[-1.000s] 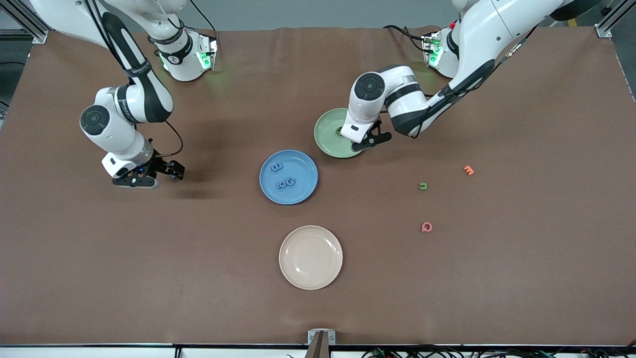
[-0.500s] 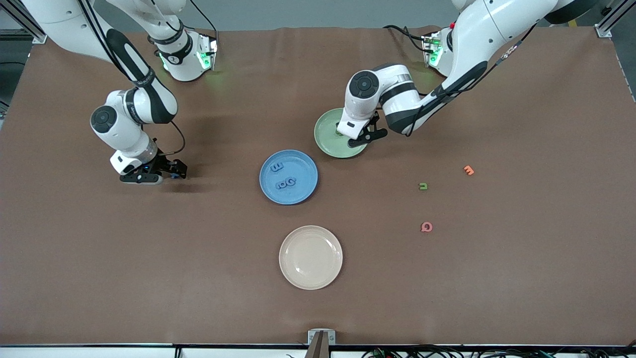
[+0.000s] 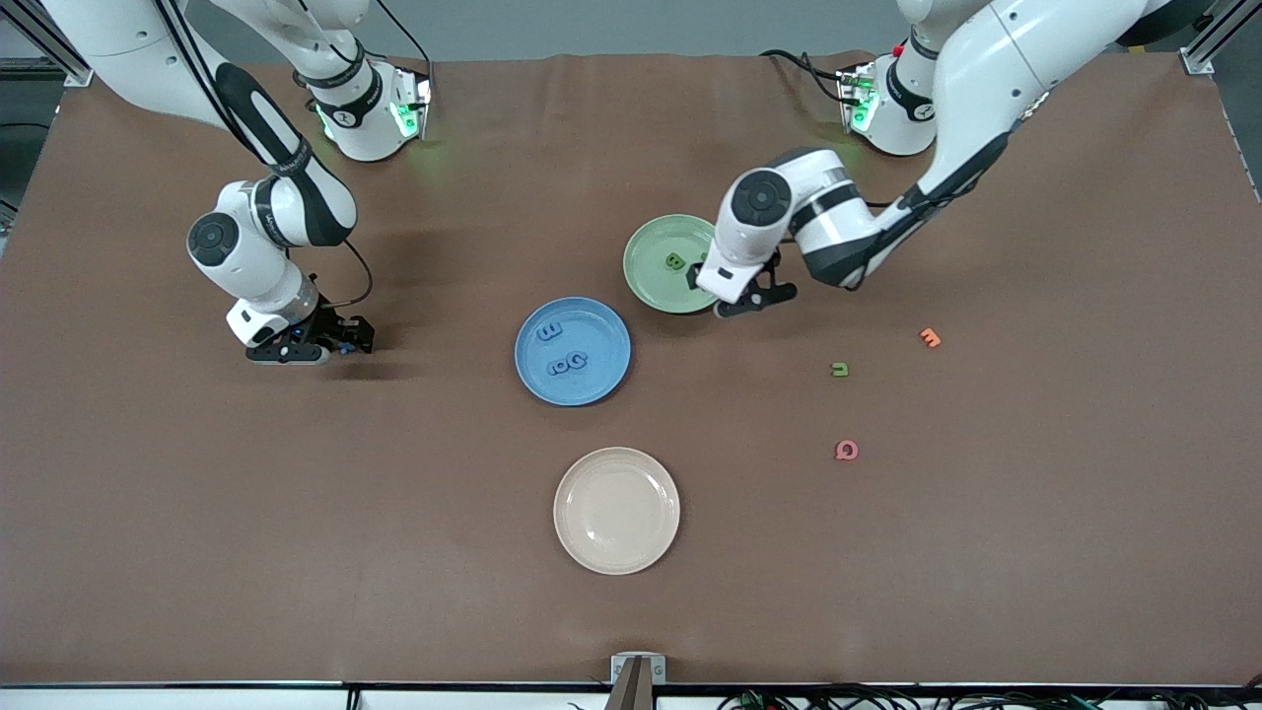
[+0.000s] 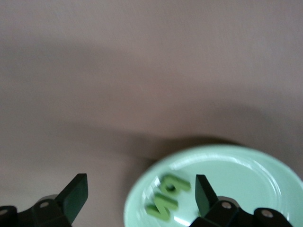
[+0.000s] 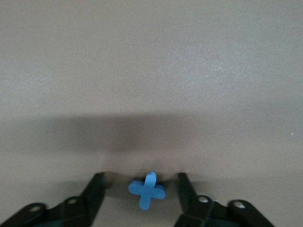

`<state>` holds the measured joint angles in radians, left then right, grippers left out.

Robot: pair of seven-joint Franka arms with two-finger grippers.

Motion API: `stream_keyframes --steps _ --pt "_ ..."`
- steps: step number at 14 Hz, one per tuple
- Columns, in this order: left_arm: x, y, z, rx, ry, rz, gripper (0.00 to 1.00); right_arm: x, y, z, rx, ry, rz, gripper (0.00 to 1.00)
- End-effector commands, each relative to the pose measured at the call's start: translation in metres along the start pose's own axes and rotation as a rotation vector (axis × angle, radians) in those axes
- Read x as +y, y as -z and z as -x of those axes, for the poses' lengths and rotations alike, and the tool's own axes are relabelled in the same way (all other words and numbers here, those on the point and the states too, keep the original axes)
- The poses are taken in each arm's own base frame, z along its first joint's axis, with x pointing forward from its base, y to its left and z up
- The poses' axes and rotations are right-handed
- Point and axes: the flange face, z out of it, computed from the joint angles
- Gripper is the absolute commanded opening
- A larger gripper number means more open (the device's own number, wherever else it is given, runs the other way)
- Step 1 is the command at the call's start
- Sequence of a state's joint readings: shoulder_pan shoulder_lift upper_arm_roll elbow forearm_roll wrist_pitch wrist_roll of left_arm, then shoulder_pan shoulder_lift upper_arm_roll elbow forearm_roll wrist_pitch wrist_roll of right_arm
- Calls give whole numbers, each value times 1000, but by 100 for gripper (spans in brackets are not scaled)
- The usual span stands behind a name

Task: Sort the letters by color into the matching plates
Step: 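Drop the green M on the green plate while the right gripper reaches x, then carry the blue x to the blue plate while the left gripper reaches u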

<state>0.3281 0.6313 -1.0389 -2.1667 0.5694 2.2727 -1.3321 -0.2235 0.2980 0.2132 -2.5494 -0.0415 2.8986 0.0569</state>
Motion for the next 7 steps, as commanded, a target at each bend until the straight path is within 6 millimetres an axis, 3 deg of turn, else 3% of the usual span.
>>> stream_keyframes --steps 1,4,7 --pt "-28 18 -31 41 -14 -19 100 -2 -1 7 -11 16 0 56" --pt "-54 29 -65 66 -23 -8 100 -1 -2 9 -15 18 0 41" --pt "-76 35 -88 162 -57 -48 100 -1 -3 9 -17 18 0 12"
